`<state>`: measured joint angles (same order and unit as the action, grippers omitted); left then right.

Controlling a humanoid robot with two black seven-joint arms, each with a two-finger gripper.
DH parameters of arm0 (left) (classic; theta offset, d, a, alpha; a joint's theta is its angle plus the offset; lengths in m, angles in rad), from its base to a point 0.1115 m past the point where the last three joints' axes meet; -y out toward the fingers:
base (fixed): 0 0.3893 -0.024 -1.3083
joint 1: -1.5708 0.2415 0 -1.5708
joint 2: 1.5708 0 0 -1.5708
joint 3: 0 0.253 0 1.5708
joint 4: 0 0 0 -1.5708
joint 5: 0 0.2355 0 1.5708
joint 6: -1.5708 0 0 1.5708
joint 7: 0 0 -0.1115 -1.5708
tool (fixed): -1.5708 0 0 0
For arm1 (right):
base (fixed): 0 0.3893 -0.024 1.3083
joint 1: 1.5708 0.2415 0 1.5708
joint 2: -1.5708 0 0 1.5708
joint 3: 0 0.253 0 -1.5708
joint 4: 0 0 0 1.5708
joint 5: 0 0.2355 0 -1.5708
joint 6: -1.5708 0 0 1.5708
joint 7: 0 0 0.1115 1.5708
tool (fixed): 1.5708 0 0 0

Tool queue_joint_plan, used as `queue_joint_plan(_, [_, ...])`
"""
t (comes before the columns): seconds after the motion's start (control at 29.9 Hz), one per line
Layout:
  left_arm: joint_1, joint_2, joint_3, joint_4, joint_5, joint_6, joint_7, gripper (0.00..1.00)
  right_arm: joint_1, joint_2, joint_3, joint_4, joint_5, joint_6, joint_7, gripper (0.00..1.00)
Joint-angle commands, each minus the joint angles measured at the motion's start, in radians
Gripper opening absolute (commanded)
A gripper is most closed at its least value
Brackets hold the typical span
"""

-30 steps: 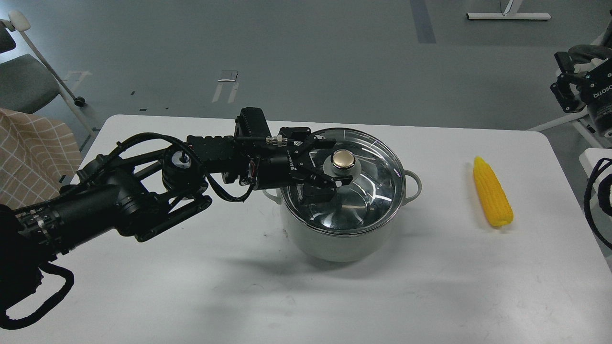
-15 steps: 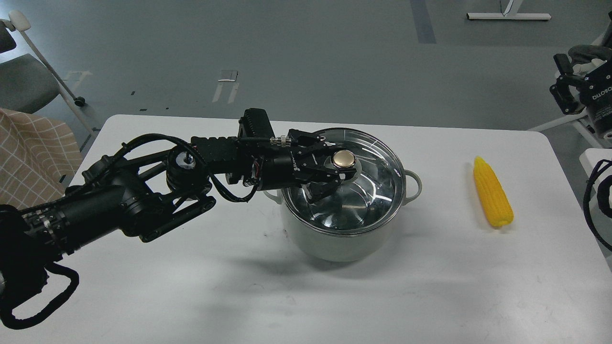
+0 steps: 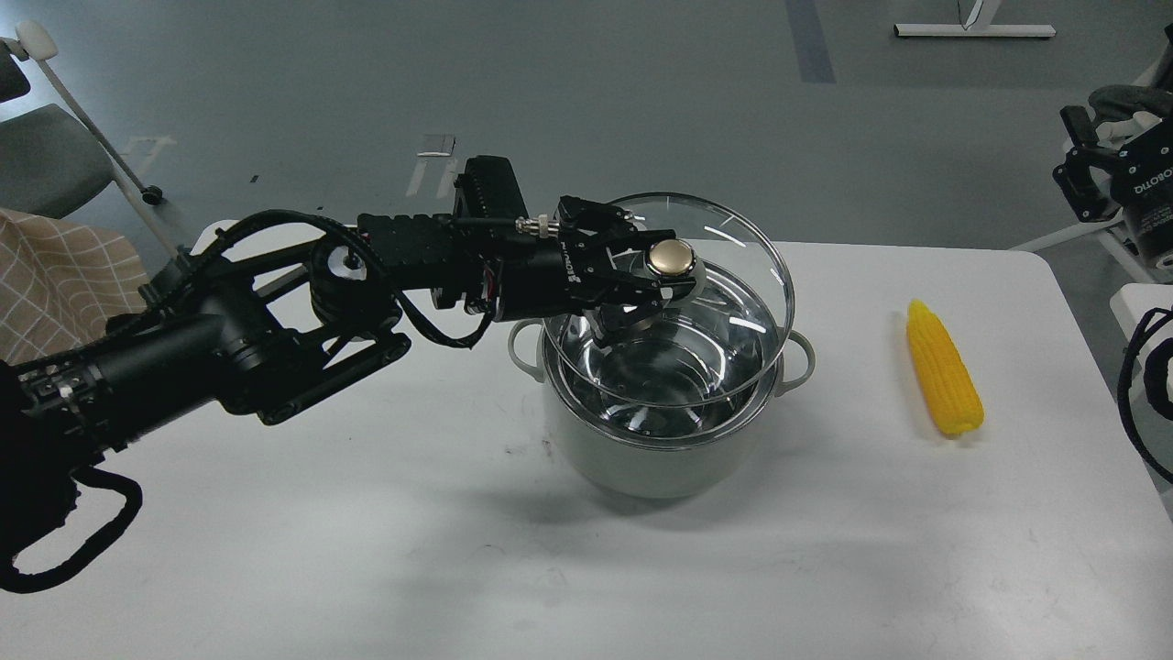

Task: Open pot and put corn in
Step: 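Lift the glass lid off the pot with the left gripper, then lower the lid onto the table beside the pot, left gripper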

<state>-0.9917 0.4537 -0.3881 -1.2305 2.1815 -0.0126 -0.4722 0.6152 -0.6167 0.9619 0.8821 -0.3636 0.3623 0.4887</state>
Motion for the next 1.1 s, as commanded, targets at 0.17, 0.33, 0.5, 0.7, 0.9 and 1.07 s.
queue_joint_plan(0.17, [-0.007,0.33,0.001,-0.179,-0.002,0.002,-0.016,0.07,-0.002,0.0,0.0,0.002,0.0,0.0,0.0,1.0])
queue_joint_plan(0.33, [0.093,0.486,0.003,-0.224,-0.049,0.06,-0.016,0.08,-0.005,0.003,0.0,0.002,0.0,0.0,0.0,1.0])
queue_joint_plan(0.5, [0.241,0.589,0.001,-0.216,-0.069,0.235,-0.016,0.11,-0.006,0.005,0.0,0.002,-0.002,0.0,0.0,1.0])
queue_joint_plan(0.7, [0.383,0.666,0.001,-0.182,-0.149,0.384,-0.016,0.11,-0.008,0.003,0.001,0.002,0.0,0.001,0.0,1.0])
queue_joint_plan(0.9, [0.458,0.657,0.003,-0.092,-0.21,0.454,-0.016,0.11,-0.008,0.005,0.0,0.0,-0.002,0.001,0.0,1.0])
queue_joint_plan(1.07, [0.53,0.603,0.009,0.043,-0.213,0.501,-0.016,0.11,-0.011,0.005,0.0,0.002,-0.002,0.001,0.0,1.0])
